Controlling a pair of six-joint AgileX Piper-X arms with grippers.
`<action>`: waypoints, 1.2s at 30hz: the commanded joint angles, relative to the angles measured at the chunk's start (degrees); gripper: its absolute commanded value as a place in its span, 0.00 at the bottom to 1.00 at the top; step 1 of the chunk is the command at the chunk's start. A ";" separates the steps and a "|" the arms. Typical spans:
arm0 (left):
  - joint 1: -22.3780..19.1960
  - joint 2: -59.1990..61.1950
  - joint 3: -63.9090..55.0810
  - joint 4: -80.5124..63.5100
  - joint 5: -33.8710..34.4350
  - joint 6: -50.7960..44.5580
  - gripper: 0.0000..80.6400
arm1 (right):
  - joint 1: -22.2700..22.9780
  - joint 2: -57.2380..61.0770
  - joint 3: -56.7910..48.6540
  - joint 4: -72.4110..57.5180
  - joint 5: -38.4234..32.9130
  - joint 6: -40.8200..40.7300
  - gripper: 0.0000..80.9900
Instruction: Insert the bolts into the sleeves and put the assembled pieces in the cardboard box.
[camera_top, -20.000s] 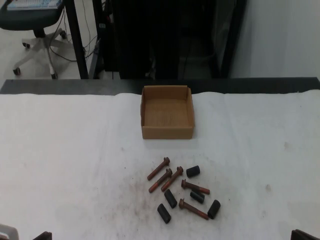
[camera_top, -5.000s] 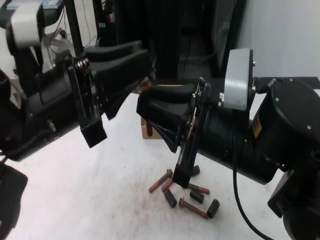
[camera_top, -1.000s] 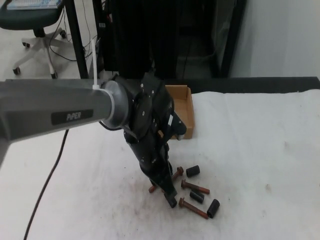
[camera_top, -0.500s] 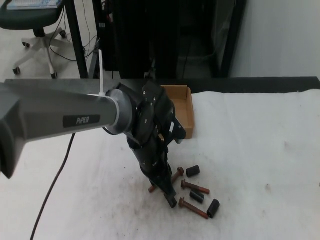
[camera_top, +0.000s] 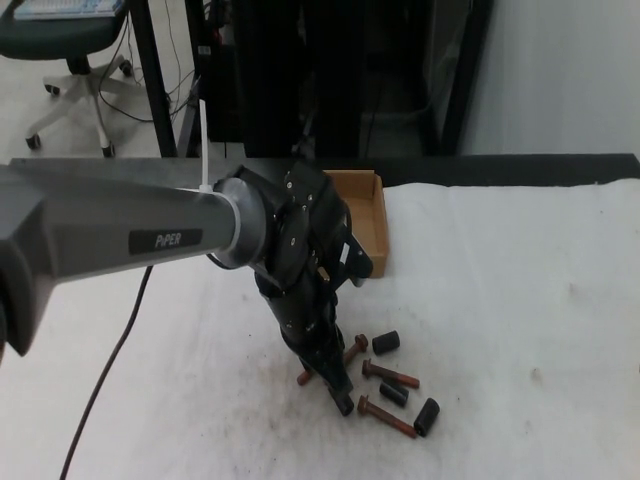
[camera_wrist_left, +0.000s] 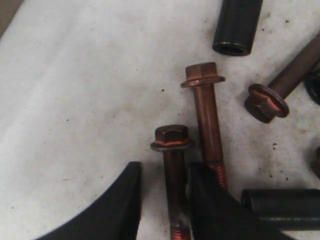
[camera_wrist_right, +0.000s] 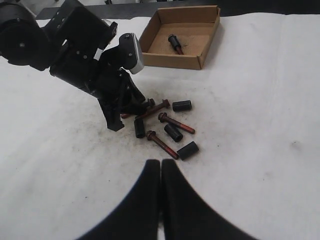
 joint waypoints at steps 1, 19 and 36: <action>-0.12 1.54 -0.08 -1.07 -0.88 0.09 0.37 | -0.08 -0.40 -0.09 0.19 0.48 -0.28 0.01; 0.02 1.54 -0.28 -2.02 -0.88 -0.91 0.35 | -0.08 -0.40 -0.09 0.19 0.48 -0.28 0.01; 0.09 1.54 -0.28 1.02 -0.72 -0.91 0.00 | -0.08 -0.40 -0.09 0.19 0.48 -1.18 0.01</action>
